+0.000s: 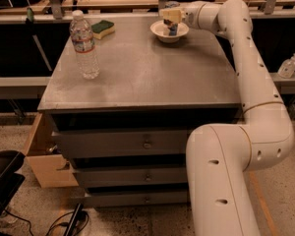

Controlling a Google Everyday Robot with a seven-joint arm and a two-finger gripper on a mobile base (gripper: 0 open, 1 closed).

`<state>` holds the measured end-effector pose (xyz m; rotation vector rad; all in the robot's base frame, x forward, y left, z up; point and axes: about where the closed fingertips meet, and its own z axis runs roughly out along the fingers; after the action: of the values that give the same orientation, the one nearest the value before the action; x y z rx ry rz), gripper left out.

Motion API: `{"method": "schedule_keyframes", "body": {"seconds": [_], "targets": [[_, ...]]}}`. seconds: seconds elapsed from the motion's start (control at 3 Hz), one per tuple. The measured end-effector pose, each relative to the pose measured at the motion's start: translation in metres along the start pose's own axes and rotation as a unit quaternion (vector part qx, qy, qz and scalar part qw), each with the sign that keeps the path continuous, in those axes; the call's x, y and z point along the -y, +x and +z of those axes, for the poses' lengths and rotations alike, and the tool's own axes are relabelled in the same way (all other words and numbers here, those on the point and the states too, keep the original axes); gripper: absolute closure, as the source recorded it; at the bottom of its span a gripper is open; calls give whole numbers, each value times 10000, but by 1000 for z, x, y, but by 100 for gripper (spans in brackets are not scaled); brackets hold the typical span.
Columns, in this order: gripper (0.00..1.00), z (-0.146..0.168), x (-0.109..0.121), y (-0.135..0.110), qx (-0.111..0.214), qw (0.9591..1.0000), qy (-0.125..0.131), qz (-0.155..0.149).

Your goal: Pick redbull can from paper bowl and place on counter

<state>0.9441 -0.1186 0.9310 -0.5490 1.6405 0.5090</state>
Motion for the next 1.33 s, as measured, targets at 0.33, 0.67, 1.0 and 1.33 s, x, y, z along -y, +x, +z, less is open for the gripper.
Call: {"method": "schedule_keyframes", "body": {"seconds": [0.33, 0.67, 1.0, 1.33], "targets": [[62, 3, -2, 2, -11, 10000, -20, 6], [83, 6, -4, 3, -21, 10000, -38, 11], [100, 8, -7, 4, -27, 10000, -67, 9], [100, 7, -7, 3, -25, 10000, -65, 7]]}}
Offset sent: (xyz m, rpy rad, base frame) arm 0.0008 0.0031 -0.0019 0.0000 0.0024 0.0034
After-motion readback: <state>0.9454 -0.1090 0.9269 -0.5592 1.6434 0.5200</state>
